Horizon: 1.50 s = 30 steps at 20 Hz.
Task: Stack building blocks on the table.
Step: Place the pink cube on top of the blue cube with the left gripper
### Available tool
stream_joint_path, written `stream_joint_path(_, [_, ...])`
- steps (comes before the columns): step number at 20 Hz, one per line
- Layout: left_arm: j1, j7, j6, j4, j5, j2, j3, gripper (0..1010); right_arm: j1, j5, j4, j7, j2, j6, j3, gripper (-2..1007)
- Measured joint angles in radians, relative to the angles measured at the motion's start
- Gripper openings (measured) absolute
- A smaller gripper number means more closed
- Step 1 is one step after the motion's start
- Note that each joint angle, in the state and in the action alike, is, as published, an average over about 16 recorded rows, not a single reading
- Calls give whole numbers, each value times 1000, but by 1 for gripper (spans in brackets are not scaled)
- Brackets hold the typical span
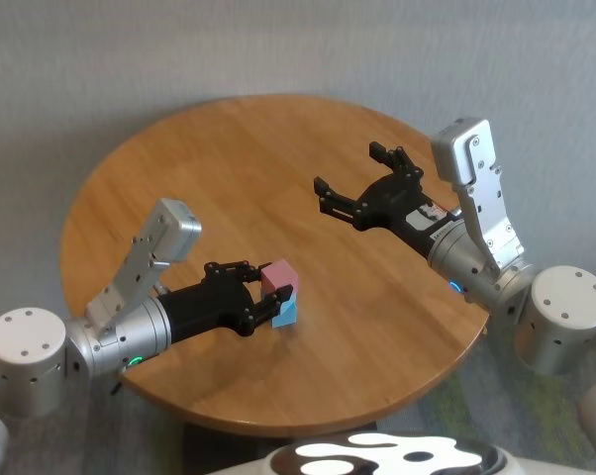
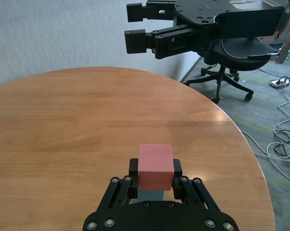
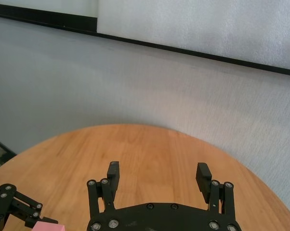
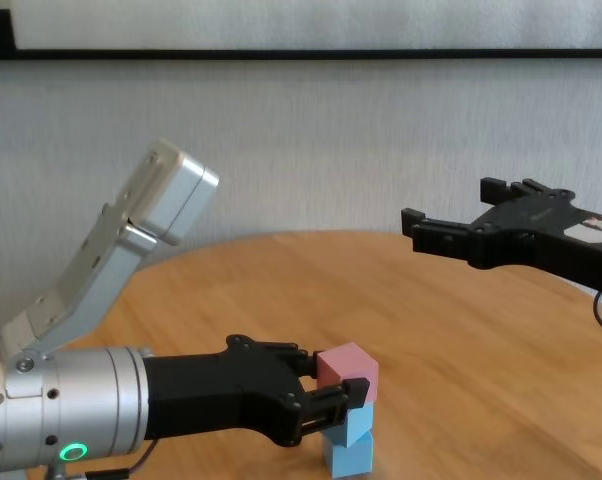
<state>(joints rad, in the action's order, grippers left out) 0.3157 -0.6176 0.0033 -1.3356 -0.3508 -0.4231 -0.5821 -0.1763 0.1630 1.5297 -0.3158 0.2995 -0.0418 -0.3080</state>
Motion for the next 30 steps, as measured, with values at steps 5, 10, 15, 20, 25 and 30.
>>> stream_joint_path(5, [-2,4,-2,-2,2,0,1,397,0,0,0,0,0,0,0,1005])
stream_joint_path(10, [-4,8,-3,-4,5,0,3,397,0,0,0,0,0,0,0,1005])
stream_joint_path(15, [-4,11,-6,-5,10,1,4,397,0,0,0,0,0,0,0,1005])
stream_joint_path(20, [-2,8,-9,-2,14,4,4,397,0,0,0,0,0,0,0,1005])
stream_joint_path(25, [3,2,-12,5,16,7,2,397,0,0,0,0,0,0,0,1005])
stream_joint_path(30, [7,-1,-7,10,18,8,-1,397,0,0,0,0,0,0,0,1005])
